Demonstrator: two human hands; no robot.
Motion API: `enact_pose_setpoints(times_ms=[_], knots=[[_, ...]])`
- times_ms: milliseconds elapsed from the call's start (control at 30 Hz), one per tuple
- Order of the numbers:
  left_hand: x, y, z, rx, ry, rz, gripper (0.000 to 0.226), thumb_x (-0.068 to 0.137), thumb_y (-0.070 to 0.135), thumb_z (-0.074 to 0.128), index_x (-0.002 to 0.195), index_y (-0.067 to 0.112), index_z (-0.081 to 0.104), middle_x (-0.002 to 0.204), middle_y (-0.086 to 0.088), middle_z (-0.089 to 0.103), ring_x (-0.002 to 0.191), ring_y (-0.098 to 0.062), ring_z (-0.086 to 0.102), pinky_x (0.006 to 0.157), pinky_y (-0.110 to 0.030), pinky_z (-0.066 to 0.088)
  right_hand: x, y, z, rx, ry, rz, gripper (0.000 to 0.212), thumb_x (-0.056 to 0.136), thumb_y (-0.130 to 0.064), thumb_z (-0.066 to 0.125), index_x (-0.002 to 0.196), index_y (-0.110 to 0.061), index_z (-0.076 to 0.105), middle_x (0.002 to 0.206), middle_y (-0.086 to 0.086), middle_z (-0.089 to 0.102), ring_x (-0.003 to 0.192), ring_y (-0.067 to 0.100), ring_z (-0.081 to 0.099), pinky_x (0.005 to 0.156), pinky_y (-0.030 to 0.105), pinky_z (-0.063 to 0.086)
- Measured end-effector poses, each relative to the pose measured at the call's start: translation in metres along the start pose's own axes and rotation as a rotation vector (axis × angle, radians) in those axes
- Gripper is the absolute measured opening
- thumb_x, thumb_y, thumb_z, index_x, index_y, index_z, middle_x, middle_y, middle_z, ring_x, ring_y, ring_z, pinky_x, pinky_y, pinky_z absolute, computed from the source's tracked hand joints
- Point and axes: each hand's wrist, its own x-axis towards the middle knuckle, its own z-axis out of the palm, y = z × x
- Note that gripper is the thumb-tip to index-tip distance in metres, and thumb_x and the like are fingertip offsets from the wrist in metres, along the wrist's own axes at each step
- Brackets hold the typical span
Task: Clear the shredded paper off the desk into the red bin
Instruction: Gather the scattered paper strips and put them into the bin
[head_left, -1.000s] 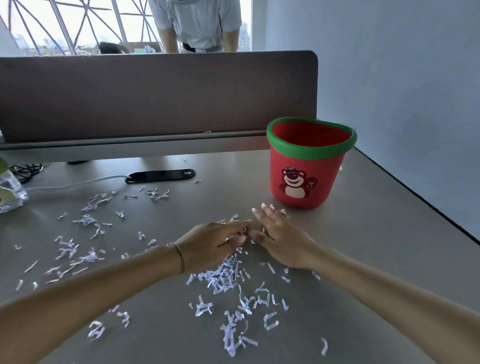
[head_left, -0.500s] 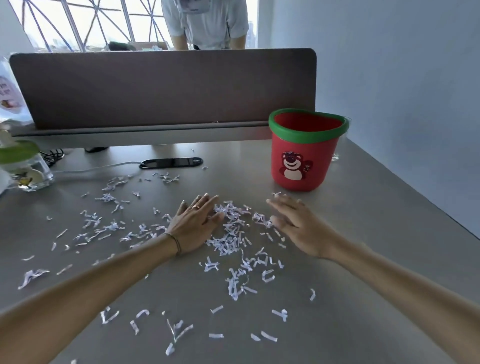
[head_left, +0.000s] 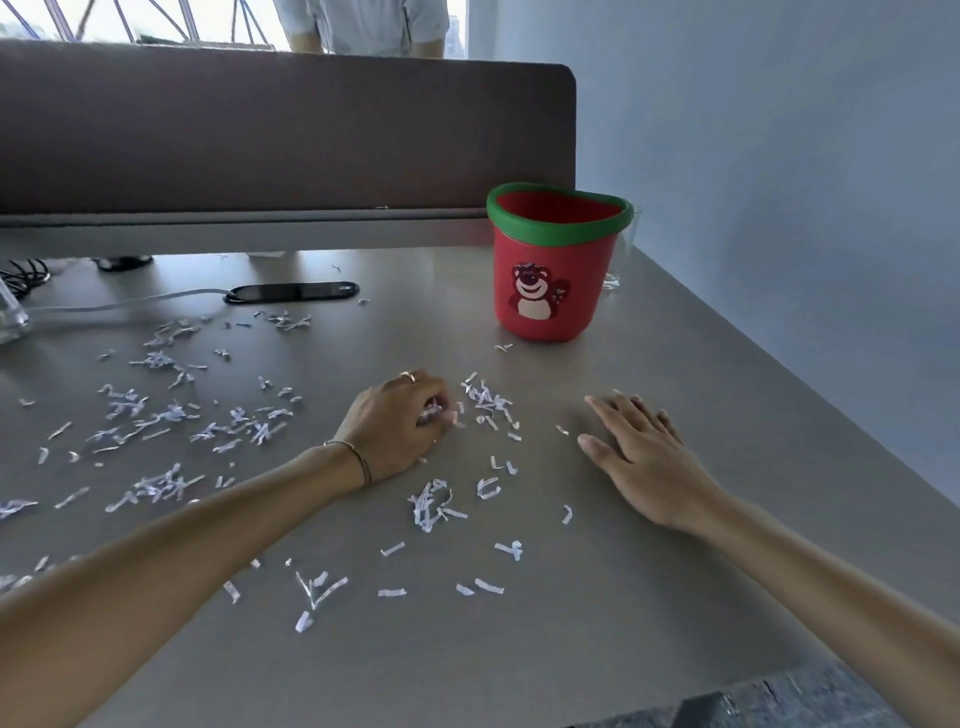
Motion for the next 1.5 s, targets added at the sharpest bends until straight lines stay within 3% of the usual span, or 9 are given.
enact_pose_setpoints(times_ms=[133,400,600,800,1000,1267,1333,1400,1500], knots=[[0.000,-0.007,-0.004,0.059,0.010,-0.084,0.036,0.097,0.044,0.053,0.076,0.015,0.059,0.059,0.002,0.052,0.062,-0.029,0.053,0.055,-0.035,0.042,0.019,-0.023,0.003,-0.011,-0.031,-0.032,0.071,0.098,-0.069,0.018,0.162,-0.040,0.006,0.172,0.002,-0.004,0.157,0.016,-0.012,0.128,0.038,-0.007],[-0.009,-0.019,-0.029,-0.042,0.056,-0.158,0.053,0.095,0.047,0.045,0.059,0.008,0.039,0.051,-0.012,0.041,0.052,-0.033,0.040,0.051,-0.038,0.040,0.074,-0.096,0.020,-0.001,-0.085,-0.279,0.066,0.103,-0.063,0.025,0.162,-0.035,0.014,0.172,0.002,0.008,0.158,0.017,-0.001,0.128,0.039,-0.003],[-0.027,-0.020,-0.038,-0.035,0.046,-0.152,0.054,0.096,0.044,0.050,0.056,0.011,0.037,0.049,-0.007,0.035,0.048,-0.022,0.033,0.051,-0.038,0.039,0.055,-0.117,0.029,0.017,-0.166,-0.524,0.067,0.099,-0.067,0.024,0.160,-0.039,0.025,0.171,-0.005,0.011,0.158,0.011,0.001,0.127,0.034,-0.002],[-0.039,-0.018,-0.039,-0.033,0.041,-0.140,0.053,0.098,0.035,0.057,0.055,0.013,0.035,0.048,-0.004,0.031,0.047,-0.020,0.029,0.050,-0.033,0.028,-0.006,-0.120,0.025,0.008,-0.237,-0.590,0.081,0.090,-0.080,0.018,0.161,-0.044,0.005,0.172,-0.009,-0.005,0.155,0.004,-0.014,0.127,0.033,-0.009],[-0.052,-0.020,-0.050,-0.051,0.059,-0.162,0.054,0.099,0.033,0.056,0.054,0.014,0.033,0.049,-0.006,0.030,0.050,-0.023,0.028,0.052,-0.038,0.039,-0.013,-0.132,0.039,-0.186,-0.147,-0.518,0.087,0.089,-0.084,0.019,0.157,-0.044,-0.018,0.167,-0.004,-0.026,0.152,0.011,-0.028,0.127,0.039,-0.011],[-0.051,-0.047,-0.059,-0.032,0.036,-0.242,0.051,0.098,0.029,0.057,0.053,0.014,0.038,0.046,-0.001,0.034,0.045,-0.014,0.031,0.050,-0.033,0.031,0.057,-0.179,0.053,-0.077,-0.110,-0.577,0.080,0.094,-0.073,0.031,0.161,-0.043,0.000,0.172,0.000,0.002,0.158,0.019,-0.004,0.128,0.043,0.001],[-0.046,-0.059,-0.062,-0.022,0.022,-0.291,0.049,0.098,0.030,0.056,0.055,0.010,0.044,0.046,-0.001,0.036,0.045,-0.014,0.033,0.049,-0.033,0.030,0.077,-0.186,0.051,-0.087,-0.057,-0.632,0.071,0.095,-0.069,0.038,0.158,-0.041,0.021,0.167,0.002,0.022,0.155,0.024,0.017,0.126,0.043,0.016],[-0.041,-0.069,-0.064,-0.006,0.017,-0.323,0.050,0.098,0.031,0.057,0.056,0.008,0.041,0.047,-0.004,0.034,0.045,-0.015,0.031,0.051,-0.034,0.030,0.096,-0.189,0.046,-0.119,0.046,-0.722,0.054,0.094,-0.063,0.044,0.138,-0.034,0.050,0.140,0.000,0.048,0.131,0.024,0.046,0.110,0.040,0.038],[-0.039,-0.081,-0.064,0.013,0.009,-0.326,0.054,0.098,0.032,0.057,0.054,0.012,0.033,0.047,-0.004,0.030,0.045,-0.018,0.029,0.051,-0.034,0.029,0.108,-0.185,0.043,-0.117,0.159,-0.835,0.029,0.095,-0.051,0.052,0.104,-0.024,0.061,0.103,-0.003,0.054,0.097,0.020,0.053,0.077,0.037,0.047]])
